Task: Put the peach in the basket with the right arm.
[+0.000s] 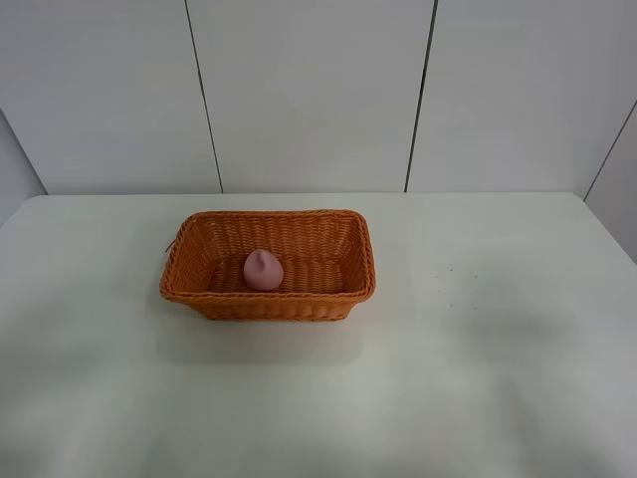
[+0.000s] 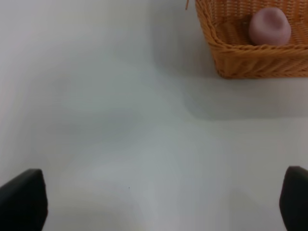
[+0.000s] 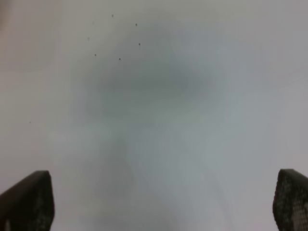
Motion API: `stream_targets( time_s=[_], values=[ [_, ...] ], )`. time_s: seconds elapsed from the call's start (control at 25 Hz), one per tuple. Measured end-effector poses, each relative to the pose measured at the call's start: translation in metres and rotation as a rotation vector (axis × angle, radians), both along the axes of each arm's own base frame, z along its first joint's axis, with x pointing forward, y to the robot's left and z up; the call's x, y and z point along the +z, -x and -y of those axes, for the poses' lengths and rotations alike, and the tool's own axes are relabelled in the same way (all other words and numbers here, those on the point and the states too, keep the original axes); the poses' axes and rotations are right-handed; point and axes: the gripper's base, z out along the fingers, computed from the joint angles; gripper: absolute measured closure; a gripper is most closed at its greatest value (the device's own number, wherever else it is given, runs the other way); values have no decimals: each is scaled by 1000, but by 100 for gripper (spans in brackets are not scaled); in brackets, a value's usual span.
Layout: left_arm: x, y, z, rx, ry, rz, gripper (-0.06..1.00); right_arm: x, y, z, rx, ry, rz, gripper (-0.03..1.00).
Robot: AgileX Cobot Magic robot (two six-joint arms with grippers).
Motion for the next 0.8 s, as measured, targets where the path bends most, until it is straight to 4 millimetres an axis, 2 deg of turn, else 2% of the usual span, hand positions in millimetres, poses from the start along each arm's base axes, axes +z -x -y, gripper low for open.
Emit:
stream_targets(
  time_s=[0.64, 0.8],
  values=[
    [0, 0, 0, 0, 0, 0, -5, 5, 41, 0, 52, 6, 264, 27],
    [0, 0, 0, 0, 0, 0, -5, 4, 42, 0, 49, 11, 270, 27]
  ],
)
